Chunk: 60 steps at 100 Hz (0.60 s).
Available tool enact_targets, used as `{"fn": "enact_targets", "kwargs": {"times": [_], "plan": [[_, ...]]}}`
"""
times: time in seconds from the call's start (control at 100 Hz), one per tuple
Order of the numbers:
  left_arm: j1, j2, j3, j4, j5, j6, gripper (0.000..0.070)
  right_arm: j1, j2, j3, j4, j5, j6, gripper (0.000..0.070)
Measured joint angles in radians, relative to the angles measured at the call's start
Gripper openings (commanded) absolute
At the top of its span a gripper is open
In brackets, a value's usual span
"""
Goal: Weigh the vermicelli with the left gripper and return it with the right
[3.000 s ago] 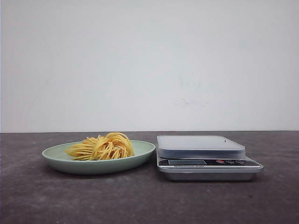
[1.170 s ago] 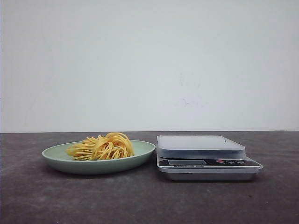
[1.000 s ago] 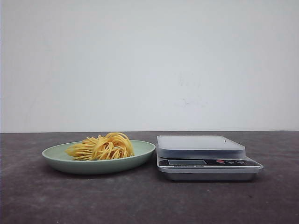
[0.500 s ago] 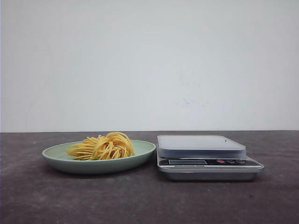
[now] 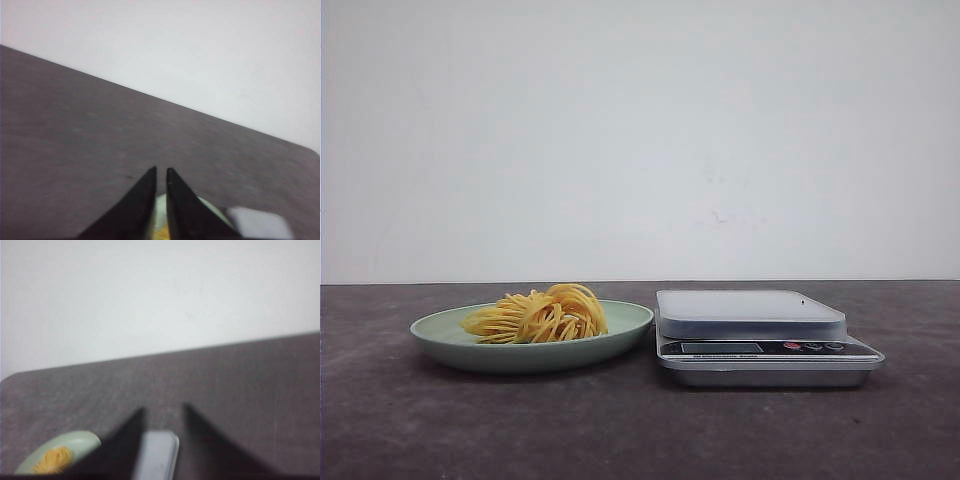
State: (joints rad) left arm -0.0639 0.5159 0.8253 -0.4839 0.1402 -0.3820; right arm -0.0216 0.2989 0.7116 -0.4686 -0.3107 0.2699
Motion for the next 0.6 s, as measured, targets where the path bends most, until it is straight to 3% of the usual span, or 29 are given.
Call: {"fn": "enact_targets", "kwargs": {"times": [0.03, 0.06, 0.15, 0.31, 0.46, 0.6], "plan": [[0.0, 0.023, 0.025, -0.003, 0.03, 0.0, 0.0517, 0.0, 0.014, 0.028, -0.013, -0.001, -0.004, 0.0567], [0.0, 0.042, 0.047, -0.013, 0.058, 0.001, 0.0572, 0.0, 0.027, 0.054, -0.031, -0.003, -0.008, 0.0567], [0.0, 0.08, 0.087, -0.049, 0.131, 0.001, 0.0501, 0.0, 0.06, 0.109, -0.082, -0.015, -0.027, 0.0568], [-0.008, 0.124, 0.105, -0.085, 0.197, -0.003, 0.0497, 0.0, 0.098, 0.174, -0.138, -0.055, -0.039, 0.0584], [-0.057, 0.177, 0.106, -0.082, 0.204, -0.024, 0.0434, 0.0, 0.134, 0.205, -0.181, -0.077, -0.05, 0.0593], [-0.14, 0.27, 0.141, -0.08, 0.19, -0.034, 0.0433, 0.0, 0.183, 0.209, -0.199, -0.088, -0.057, 0.0595]]}}
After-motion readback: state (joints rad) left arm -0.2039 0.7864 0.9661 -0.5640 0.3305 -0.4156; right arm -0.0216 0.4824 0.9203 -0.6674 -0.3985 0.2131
